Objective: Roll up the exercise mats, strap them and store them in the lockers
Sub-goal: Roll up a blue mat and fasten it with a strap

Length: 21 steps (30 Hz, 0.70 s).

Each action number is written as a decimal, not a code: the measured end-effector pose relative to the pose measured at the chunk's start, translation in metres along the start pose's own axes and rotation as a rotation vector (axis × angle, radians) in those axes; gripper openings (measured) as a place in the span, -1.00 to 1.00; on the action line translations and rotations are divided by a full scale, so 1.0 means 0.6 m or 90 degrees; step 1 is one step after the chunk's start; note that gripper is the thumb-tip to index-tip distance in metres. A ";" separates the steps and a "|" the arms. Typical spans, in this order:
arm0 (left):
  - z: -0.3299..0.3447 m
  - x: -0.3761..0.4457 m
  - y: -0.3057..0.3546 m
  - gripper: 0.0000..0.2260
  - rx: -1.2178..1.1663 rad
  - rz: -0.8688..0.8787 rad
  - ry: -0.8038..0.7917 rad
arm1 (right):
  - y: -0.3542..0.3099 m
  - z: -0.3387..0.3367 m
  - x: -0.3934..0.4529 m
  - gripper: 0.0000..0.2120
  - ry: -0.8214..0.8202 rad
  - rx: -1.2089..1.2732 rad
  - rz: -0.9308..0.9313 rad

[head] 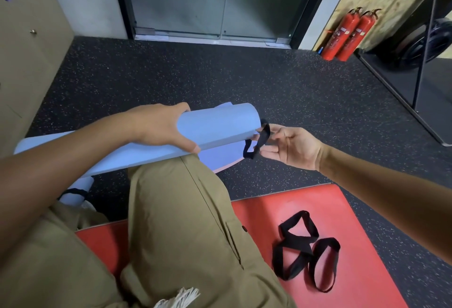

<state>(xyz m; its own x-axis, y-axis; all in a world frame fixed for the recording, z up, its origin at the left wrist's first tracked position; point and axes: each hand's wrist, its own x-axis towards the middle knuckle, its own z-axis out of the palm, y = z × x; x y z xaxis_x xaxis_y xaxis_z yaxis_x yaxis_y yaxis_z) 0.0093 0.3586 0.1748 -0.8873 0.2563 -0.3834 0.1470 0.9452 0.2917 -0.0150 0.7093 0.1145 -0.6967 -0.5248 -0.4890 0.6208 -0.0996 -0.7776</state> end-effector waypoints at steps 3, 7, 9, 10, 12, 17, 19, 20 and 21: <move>0.001 0.000 -0.002 -0.26 -0.005 -0.003 0.003 | 0.006 0.008 0.006 -0.56 0.053 0.018 -0.063; 0.003 -0.001 0.002 -0.29 0.010 -0.002 0.008 | 0.014 0.017 0.015 -0.59 0.112 0.043 -0.121; 0.004 0.000 0.006 -0.29 0.020 0.003 0.013 | 0.018 0.024 0.021 -0.58 0.142 0.058 -0.137; 0.004 0.000 0.006 -0.29 0.024 0.005 0.014 | 0.019 0.029 0.023 -0.57 0.150 0.058 -0.141; 0.003 0.000 0.007 -0.29 0.024 0.002 0.012 | 0.019 0.036 0.025 -0.55 0.138 0.039 -0.150; 0.003 -0.002 0.001 -0.27 0.010 -0.006 0.013 | -0.001 0.057 0.018 -0.67 0.094 -0.035 -0.200; 0.004 -0.003 -0.002 -0.27 0.002 -0.006 0.013 | -0.007 0.059 0.016 -0.70 0.076 -0.064 -0.216; 0.004 -0.003 -0.004 -0.28 -0.005 -0.007 0.013 | -0.008 0.058 0.015 -0.70 0.074 -0.076 -0.223; 0.003 -0.003 -0.005 -0.29 -0.012 -0.009 0.012 | -0.009 0.059 0.014 -0.69 0.075 -0.087 -0.231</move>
<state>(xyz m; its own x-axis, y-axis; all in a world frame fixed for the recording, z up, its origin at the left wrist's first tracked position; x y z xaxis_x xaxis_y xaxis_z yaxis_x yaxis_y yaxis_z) 0.0116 0.3556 0.1730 -0.8976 0.2387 -0.3705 0.1259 0.9445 0.3036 -0.0115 0.6756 0.1285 -0.9034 -0.3744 -0.2091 0.2792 -0.1435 -0.9494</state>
